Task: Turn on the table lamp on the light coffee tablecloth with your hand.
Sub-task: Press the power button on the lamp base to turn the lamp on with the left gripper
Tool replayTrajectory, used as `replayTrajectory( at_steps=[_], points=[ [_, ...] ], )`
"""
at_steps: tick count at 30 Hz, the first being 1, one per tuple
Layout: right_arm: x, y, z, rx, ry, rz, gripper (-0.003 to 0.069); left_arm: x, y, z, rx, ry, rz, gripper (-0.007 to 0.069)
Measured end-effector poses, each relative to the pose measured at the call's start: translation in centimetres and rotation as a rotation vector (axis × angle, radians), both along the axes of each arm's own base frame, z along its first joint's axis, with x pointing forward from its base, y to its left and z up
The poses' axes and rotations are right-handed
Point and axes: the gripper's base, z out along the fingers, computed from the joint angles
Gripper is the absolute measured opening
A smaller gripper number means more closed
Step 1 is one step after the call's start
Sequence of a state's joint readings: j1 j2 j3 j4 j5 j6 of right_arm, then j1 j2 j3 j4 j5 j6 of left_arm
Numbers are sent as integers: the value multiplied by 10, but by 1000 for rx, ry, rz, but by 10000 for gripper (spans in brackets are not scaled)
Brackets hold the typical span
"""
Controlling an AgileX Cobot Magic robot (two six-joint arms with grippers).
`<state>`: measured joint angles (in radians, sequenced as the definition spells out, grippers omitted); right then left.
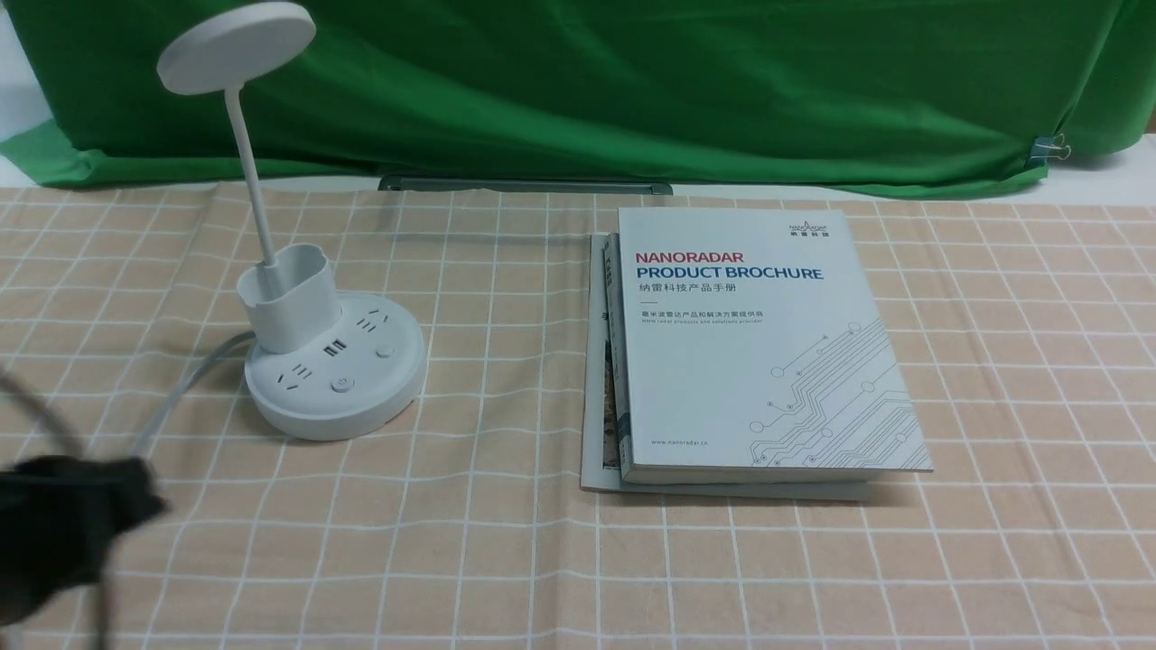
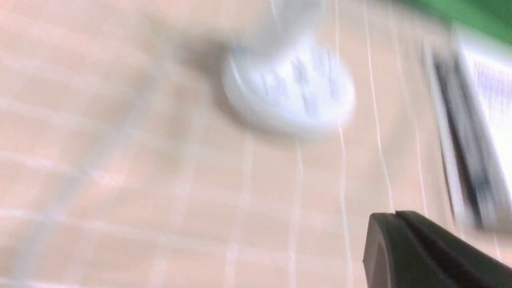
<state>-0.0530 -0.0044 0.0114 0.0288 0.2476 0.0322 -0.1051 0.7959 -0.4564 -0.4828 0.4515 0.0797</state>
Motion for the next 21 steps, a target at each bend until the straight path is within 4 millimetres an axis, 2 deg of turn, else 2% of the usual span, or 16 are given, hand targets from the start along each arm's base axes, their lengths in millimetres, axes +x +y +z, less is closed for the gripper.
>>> replayTrajectory(
  at_steps=[3,5,8,9,11,16,17,21],
  points=[
    [0,0,0,0,0,0,241,21,-13,-6,-62,95,-103,21],
    [0,0,0,0,0,0,241,51,-27,-14,-87,171,-209,21],
    [0,0,0,0,0,0,241,80,-42,-22,-66,219,-275,17],
    [0,0,0,0,0,0,241,82,-43,-22,-62,220,-278,15],
    [0,0,0,0,0,0,241,104,-65,-29,19,241,-335,-2],
    [0,0,0,0,0,0,241,137,-100,-33,142,233,-365,-4],
    [0,0,0,0,0,0,241,140,-102,-33,157,227,-370,-4],
    [0,0,0,0,1,0,241,174,-117,-32,244,199,-364,-6]
  ],
)
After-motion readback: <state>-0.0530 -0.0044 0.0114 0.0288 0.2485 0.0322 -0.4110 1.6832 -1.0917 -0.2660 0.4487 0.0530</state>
